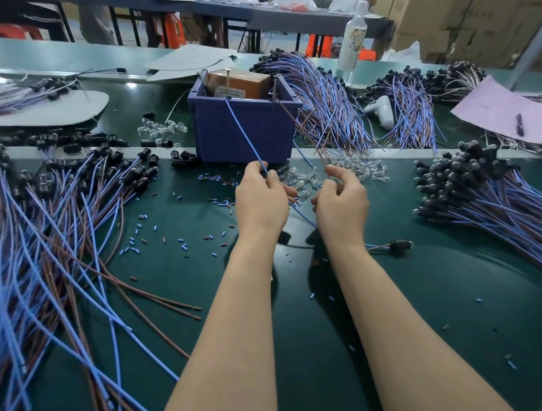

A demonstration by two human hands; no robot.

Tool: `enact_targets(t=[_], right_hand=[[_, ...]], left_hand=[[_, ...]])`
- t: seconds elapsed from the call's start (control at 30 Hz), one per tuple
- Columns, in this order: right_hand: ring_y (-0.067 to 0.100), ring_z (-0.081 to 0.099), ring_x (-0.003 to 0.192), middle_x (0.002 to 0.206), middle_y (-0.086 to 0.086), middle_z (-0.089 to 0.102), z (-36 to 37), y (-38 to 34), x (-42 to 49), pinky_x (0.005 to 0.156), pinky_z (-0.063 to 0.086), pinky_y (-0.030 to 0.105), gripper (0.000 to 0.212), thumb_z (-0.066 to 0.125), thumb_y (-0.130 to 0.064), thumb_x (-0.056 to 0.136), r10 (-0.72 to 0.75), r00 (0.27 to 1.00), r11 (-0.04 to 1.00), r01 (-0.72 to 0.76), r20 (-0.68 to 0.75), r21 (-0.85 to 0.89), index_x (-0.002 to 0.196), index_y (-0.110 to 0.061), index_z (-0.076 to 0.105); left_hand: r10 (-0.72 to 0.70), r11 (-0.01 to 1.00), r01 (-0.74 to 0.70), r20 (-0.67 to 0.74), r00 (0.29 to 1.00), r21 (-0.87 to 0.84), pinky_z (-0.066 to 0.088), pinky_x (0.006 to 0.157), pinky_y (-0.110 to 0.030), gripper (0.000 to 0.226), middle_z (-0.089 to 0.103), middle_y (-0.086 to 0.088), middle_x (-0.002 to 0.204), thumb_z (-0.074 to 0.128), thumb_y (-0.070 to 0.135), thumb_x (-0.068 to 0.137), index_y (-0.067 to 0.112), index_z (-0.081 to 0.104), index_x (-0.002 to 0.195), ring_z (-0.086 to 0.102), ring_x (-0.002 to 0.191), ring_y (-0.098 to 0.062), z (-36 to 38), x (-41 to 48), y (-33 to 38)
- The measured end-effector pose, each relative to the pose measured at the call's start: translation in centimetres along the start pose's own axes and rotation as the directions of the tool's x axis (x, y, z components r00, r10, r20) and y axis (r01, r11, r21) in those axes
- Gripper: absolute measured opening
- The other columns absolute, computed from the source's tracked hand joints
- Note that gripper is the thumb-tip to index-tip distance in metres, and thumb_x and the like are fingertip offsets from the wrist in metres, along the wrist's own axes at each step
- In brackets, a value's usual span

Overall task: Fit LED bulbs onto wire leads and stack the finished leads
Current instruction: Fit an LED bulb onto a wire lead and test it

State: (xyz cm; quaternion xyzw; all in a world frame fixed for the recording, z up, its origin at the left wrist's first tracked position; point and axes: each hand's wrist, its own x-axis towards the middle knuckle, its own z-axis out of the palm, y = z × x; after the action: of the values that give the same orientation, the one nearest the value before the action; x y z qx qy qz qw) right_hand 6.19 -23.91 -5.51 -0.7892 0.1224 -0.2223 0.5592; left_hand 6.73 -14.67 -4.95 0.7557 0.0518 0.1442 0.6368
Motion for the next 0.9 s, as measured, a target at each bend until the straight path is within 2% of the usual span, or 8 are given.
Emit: enact_targets(t=[0.17, 0.37, 0.53, 0.77, 0.9], right_hand=[[0.021, 0.054, 0.065, 0.073, 0.010, 0.065, -0.01, -0.11, -0.11, 0.072, 0.049, 0.038, 0.028, 0.042, -0.008, 0.089, -0.028, 1.000, 1.000, 0.028, 0.006, 0.006, 0.106, -0.023, 0.059], [0.017, 0.053, 0.062, 0.069, 0.006, 0.062, -0.12, -0.11, -0.22, 0.068, 0.049, 0.035, 0.027, 0.041, -0.008, 0.089, -0.029, 0.999, 0.999, 0.028, 0.015, 0.022, 0.101, -0.025, 0.059], [0.020, 0.055, 0.064, 0.067, 0.007, 0.061, -0.15, -0.13, -0.15, 0.069, 0.049, 0.035, 0.028, 0.042, -0.008, 0.088, -0.027, 1.000, 0.999, 0.027, 0.009, 0.021, 0.100, -0.024, 0.062], [0.020, 0.054, 0.063, 0.067, 0.007, 0.060, -0.13, -0.09, -0.13, 0.070, 0.050, 0.039, 0.026, 0.042, -0.008, 0.088, -0.013, 1.000, 0.999, 0.013, 0.000, 0.042, 0.097, -0.026, 0.058], [0.022, 0.057, 0.068, 0.070, 0.006, 0.061, -0.11, -0.02, 0.15, 0.078, 0.053, 0.046, 0.024, 0.040, -0.009, 0.089, 0.055, 0.998, 0.993, -0.051, -0.031, 0.103, 0.099, -0.024, 0.056]], left_hand=[[0.000, 1.000, 0.000, 0.012, 1.000, -0.012, 0.050, 0.071, -0.027, 0.019, 0.062, 0.006, 0.063, 0.036, 0.015, 0.101, 0.012, 0.045, 0.117, 0.060, 0.059, -0.009, -0.04, -0.01, 0.13], [-0.008, 1.000, 0.008, 0.026, 1.000, -0.013, 0.045, 0.059, -0.013, 0.022, 0.062, 0.006, 0.064, 0.036, 0.015, 0.101, 0.013, 0.045, 0.122, 0.060, 0.058, -0.007, -0.13, -0.05, 0.15], [0.000, 1.000, 0.000, 0.025, 1.000, -0.017, 0.044, 0.059, -0.011, 0.022, 0.063, 0.006, 0.064, 0.036, 0.015, 0.101, 0.014, 0.046, 0.121, 0.060, 0.057, -0.006, -0.15, -0.11, 0.18], [-0.003, 1.000, 0.003, 0.011, 1.000, -0.024, 0.050, 0.072, -0.026, 0.021, 0.062, 0.004, 0.064, 0.036, 0.014, 0.101, 0.011, 0.045, 0.120, 0.060, 0.060, -0.010, -0.12, -0.16, 0.28], [0.001, 1.000, -0.001, 0.002, 1.000, -0.016, 0.049, 0.069, -0.024, 0.019, 0.062, 0.005, 0.062, 0.036, 0.014, 0.101, 0.012, 0.045, 0.118, 0.059, 0.056, -0.007, -0.07, -0.18, 0.24]])
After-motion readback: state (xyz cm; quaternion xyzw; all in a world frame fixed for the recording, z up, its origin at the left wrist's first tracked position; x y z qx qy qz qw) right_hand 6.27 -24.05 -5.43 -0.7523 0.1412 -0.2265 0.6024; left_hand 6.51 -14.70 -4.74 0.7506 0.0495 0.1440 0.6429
